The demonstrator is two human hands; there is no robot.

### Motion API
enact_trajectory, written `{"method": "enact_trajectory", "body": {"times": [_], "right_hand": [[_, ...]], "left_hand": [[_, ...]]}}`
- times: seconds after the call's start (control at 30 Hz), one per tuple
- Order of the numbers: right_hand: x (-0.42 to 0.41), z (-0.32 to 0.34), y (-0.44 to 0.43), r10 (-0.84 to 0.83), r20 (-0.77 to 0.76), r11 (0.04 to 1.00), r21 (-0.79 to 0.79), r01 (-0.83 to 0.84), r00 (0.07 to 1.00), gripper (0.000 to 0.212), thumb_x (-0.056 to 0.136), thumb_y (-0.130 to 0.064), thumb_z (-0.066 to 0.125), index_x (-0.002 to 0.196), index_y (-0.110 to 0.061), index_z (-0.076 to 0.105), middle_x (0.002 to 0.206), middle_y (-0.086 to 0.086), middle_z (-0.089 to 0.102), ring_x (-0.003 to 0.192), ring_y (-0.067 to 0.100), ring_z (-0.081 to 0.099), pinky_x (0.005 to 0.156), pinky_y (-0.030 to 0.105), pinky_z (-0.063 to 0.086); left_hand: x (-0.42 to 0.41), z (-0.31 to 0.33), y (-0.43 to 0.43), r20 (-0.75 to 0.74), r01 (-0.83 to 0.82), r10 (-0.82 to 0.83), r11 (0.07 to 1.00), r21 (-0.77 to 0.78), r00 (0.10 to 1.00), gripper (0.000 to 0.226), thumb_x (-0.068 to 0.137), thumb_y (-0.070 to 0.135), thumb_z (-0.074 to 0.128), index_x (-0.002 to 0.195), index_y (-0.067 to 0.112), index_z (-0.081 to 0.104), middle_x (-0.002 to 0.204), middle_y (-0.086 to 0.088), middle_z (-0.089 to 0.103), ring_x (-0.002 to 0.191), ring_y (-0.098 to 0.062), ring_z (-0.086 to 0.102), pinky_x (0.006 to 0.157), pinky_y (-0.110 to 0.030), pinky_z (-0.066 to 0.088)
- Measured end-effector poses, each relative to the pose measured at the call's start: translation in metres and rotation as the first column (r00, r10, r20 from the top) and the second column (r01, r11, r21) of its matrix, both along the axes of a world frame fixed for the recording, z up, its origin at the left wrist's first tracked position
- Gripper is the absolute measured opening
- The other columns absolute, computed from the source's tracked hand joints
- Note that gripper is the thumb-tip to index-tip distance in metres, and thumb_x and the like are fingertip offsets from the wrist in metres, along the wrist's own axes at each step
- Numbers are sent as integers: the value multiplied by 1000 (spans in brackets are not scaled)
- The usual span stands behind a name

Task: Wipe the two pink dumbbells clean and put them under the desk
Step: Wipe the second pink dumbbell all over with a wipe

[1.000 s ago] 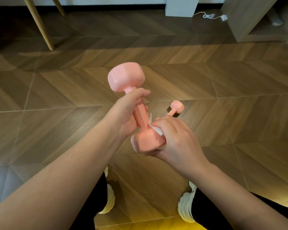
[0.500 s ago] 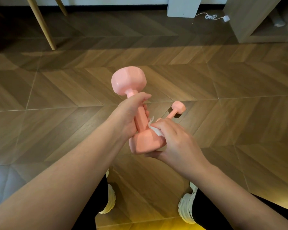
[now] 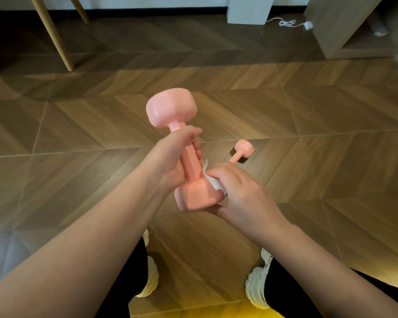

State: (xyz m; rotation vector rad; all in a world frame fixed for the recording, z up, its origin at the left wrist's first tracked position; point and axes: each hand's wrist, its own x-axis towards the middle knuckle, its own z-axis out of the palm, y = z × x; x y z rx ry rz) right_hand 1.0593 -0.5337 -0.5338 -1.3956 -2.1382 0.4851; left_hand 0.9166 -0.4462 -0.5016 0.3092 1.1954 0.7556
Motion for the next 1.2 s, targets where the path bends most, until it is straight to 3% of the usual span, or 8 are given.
{"method": "enact_trajectory", "body": {"times": [0.1,0.27,0.37,0.5,0.6,0.73,0.97,1.2], "right_hand": [[-2,3,-1,9,-47,999,-52,-12,999,50,64,-21,88,105,-12,61,103,-2,63,90,13,54,67,36,48],[2,2,-1,15,-42,999,-41,-16,999,46,65,-16,86,104,-10,62,105,2,65,94,18,58,75,39,49],[3,-2,-1,47,1,999,-11,-47,999,46,67,-21,85,104,-10,62,105,2,66,95,23,62,78,37,49],[-3,-1,1,37,17,999,-19,-37,999,44,67,-42,73,98,-12,63,93,-2,65,90,12,55,78,29,42],[-1,-1,3,19,34,1000,-8,-19,999,46,66,-46,65,96,-12,64,91,-2,66,92,13,54,83,29,41],[4,-2,1,6,53,998,67,-10,999,45,66,-33,85,97,-7,66,95,3,69,98,15,54,92,25,37],[1,-1,2,41,41,996,78,-44,998,46,65,-32,85,99,-8,65,98,3,68,97,17,59,83,34,46],[2,-1,3,52,-6,998,39,-52,999,55,59,-35,83,100,-6,64,94,7,67,90,22,59,78,40,47]], "left_hand": [[-1,4,0,5,48,-48,997,56,999,29,89,21,62,67,21,43,48,6,39,39,-9,36,45,-20,36],[0,9,0,-14,43,-43,998,51,999,26,89,19,65,67,15,51,58,0,53,52,-14,51,58,-28,45],[0,5,0,-57,14,-14,1000,-2,998,28,89,21,65,65,16,50,55,1,47,49,-13,46,54,-26,42],[-3,7,-1,-24,96,-94,993,70,995,30,88,22,55,64,19,38,47,4,33,39,-12,31,43,-21,28],[0,12,-2,-10,114,-114,986,120,993,29,89,23,58,67,19,41,50,3,38,44,-13,36,48,-24,34],[2,9,0,-79,76,-68,992,97,995,16,88,17,66,76,16,56,65,0,53,60,-14,51,65,-32,43],[0,3,0,-56,67,-64,996,60,996,25,89,23,65,69,19,50,55,3,45,47,-12,43,53,-25,38],[-5,18,-1,202,240,-296,935,263,933,32,82,26,55,59,18,35,38,6,26,33,-11,25,43,-22,26]]}}
